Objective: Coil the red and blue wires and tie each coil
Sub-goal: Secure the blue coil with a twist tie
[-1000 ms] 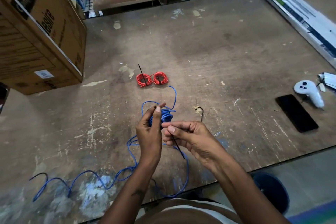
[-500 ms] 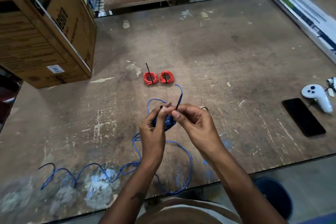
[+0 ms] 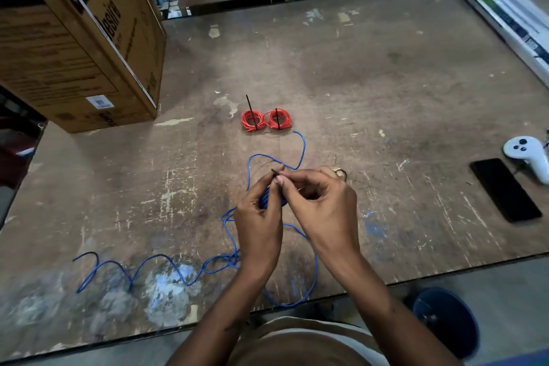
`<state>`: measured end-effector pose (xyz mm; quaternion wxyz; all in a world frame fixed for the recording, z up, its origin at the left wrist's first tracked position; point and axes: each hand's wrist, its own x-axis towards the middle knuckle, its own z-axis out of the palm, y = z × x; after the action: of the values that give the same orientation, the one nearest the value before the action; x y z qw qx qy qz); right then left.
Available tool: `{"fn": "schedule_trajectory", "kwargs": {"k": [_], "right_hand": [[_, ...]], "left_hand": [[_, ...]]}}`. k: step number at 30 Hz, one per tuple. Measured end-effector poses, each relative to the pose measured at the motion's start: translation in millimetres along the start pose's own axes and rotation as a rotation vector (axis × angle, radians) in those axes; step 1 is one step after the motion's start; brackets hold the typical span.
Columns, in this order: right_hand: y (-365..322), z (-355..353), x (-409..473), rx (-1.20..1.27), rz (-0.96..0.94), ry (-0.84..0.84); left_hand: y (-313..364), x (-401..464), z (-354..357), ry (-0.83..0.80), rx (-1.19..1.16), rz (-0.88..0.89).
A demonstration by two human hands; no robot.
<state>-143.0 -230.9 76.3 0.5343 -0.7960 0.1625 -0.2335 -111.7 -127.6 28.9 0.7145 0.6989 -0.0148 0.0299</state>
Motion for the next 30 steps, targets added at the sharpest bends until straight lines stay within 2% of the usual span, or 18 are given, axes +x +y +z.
{"fn": "schedule_trajectory", "kwargs": {"k": [6, 13, 30], "right_hand": [[-1.7, 2.5, -5.6, -0.022, -0.057, 0.043], [-1.2, 5.8, -5.3, -0.038, -0.056, 0.061], [-2.6, 5.5, -5.7, -0.016, -0.036, 0.057]], "left_hand": [[4.1, -0.7, -1.3, 0.009, 0.09, 0.032], [6.5, 0.2, 0.2, 0.042, 0.051, 0.008], [5.5, -1.6, -2.6, 0.007, 0.057, 0.015]]}}
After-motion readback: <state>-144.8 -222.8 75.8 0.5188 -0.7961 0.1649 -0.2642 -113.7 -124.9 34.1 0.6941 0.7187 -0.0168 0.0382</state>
